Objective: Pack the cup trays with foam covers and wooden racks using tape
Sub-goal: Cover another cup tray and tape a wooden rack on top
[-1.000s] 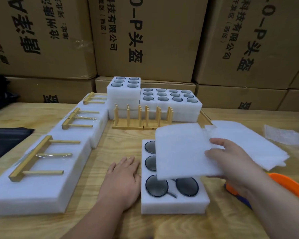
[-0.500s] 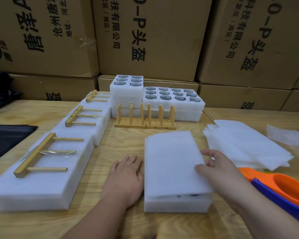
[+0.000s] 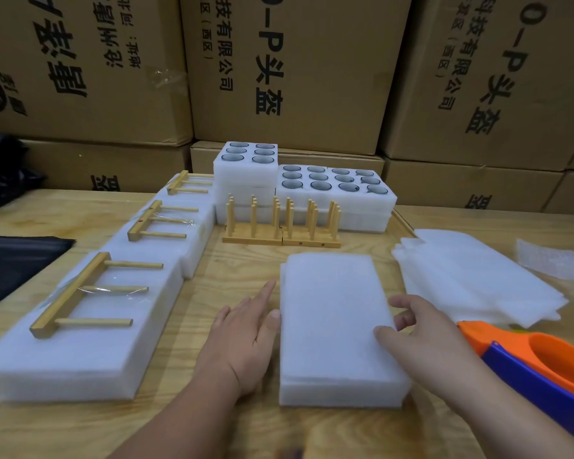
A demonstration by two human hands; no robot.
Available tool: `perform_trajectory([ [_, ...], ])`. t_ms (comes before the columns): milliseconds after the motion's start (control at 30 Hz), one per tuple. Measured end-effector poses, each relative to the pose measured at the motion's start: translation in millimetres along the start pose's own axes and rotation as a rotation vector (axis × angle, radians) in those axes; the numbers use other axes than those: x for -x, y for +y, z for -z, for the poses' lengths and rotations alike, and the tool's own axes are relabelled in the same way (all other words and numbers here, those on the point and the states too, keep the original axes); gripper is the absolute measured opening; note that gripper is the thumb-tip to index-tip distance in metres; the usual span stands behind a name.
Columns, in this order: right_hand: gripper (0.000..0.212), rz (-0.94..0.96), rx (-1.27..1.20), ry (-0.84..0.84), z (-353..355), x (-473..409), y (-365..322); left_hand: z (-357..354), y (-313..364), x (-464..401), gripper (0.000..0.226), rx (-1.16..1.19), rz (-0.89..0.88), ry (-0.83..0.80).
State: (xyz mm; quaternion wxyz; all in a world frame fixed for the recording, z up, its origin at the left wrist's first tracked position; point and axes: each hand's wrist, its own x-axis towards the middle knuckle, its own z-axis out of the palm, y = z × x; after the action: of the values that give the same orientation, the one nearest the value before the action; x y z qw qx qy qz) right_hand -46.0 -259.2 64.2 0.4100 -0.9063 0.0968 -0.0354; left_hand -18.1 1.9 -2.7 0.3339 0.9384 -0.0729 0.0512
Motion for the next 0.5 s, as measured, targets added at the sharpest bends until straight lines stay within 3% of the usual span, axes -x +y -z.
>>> perform_trajectory([
  [200,0.038,0.033,-0.026,-0.024,-0.7,-4.4,3.7,1.5,-0.5,1.7,0.074,0.065,-0.050,-0.004],
  [500,0.031,0.005,-0.454,-0.158,-15.1,-23.7,17.2,-1.0,-2.8,0.0,0.071,0.065,-0.072,0.002],
])
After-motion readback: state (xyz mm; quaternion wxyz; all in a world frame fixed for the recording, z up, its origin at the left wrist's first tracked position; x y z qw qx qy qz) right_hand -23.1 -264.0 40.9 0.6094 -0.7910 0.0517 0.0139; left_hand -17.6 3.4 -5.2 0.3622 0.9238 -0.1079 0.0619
